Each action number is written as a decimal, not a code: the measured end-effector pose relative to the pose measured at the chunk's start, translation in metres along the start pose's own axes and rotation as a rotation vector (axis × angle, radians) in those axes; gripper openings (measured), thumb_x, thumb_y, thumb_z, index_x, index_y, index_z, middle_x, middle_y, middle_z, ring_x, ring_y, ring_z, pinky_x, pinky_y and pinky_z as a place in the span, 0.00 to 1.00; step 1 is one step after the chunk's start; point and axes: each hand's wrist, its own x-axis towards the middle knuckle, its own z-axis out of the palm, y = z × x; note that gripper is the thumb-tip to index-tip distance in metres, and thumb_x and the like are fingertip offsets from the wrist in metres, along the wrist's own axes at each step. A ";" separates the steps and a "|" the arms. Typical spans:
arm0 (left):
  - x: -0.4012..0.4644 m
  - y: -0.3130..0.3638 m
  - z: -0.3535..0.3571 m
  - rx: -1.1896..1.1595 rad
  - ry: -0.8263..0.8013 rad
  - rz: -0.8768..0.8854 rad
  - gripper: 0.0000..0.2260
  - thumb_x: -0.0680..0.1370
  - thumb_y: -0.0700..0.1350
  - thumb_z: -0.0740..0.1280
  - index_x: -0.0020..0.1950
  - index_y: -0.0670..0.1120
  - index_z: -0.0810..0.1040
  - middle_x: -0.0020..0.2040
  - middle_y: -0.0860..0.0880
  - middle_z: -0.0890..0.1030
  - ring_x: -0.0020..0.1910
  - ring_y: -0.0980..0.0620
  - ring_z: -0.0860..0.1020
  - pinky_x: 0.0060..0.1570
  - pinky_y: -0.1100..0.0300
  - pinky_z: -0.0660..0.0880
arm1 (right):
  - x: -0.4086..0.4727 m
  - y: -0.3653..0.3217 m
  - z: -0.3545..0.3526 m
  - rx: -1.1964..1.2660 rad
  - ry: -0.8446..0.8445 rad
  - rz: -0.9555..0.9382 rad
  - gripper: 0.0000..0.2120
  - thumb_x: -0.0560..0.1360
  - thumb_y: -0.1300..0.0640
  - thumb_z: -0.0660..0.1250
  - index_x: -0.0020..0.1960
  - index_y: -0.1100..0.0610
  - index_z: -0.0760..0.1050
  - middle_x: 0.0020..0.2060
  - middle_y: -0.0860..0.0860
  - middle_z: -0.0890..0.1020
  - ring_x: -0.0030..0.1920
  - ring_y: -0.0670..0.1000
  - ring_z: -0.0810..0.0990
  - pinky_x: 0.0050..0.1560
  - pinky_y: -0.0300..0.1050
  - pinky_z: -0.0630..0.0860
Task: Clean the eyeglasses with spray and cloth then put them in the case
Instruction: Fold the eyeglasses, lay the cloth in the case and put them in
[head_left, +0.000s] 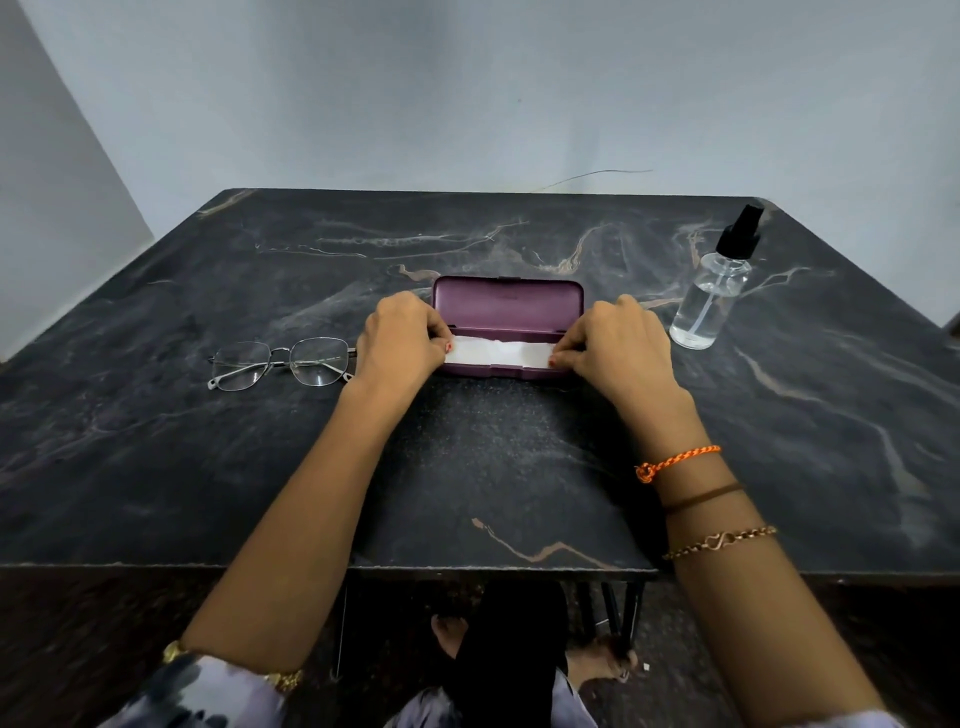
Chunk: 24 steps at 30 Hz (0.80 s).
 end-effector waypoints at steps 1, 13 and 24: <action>0.000 0.000 0.000 0.001 0.005 -0.011 0.04 0.72 0.39 0.71 0.44 0.45 0.85 0.46 0.47 0.83 0.45 0.48 0.79 0.43 0.57 0.72 | 0.000 -0.001 0.000 -0.004 0.003 0.007 0.09 0.70 0.53 0.70 0.49 0.53 0.82 0.46 0.58 0.82 0.53 0.57 0.73 0.44 0.46 0.66; -0.003 -0.002 -0.004 0.050 0.008 -0.018 0.03 0.71 0.44 0.72 0.43 0.51 0.84 0.46 0.50 0.82 0.47 0.49 0.77 0.40 0.58 0.68 | 0.002 0.001 0.010 0.047 0.066 0.033 0.09 0.72 0.64 0.64 0.48 0.61 0.81 0.49 0.59 0.80 0.56 0.60 0.70 0.54 0.47 0.69; 0.001 -0.004 0.000 -0.005 0.050 0.090 0.04 0.73 0.44 0.70 0.46 0.47 0.83 0.46 0.51 0.78 0.43 0.52 0.74 0.41 0.57 0.70 | 0.002 -0.005 0.024 0.486 0.201 0.056 0.04 0.70 0.59 0.68 0.45 0.55 0.78 0.46 0.55 0.80 0.52 0.56 0.75 0.45 0.40 0.65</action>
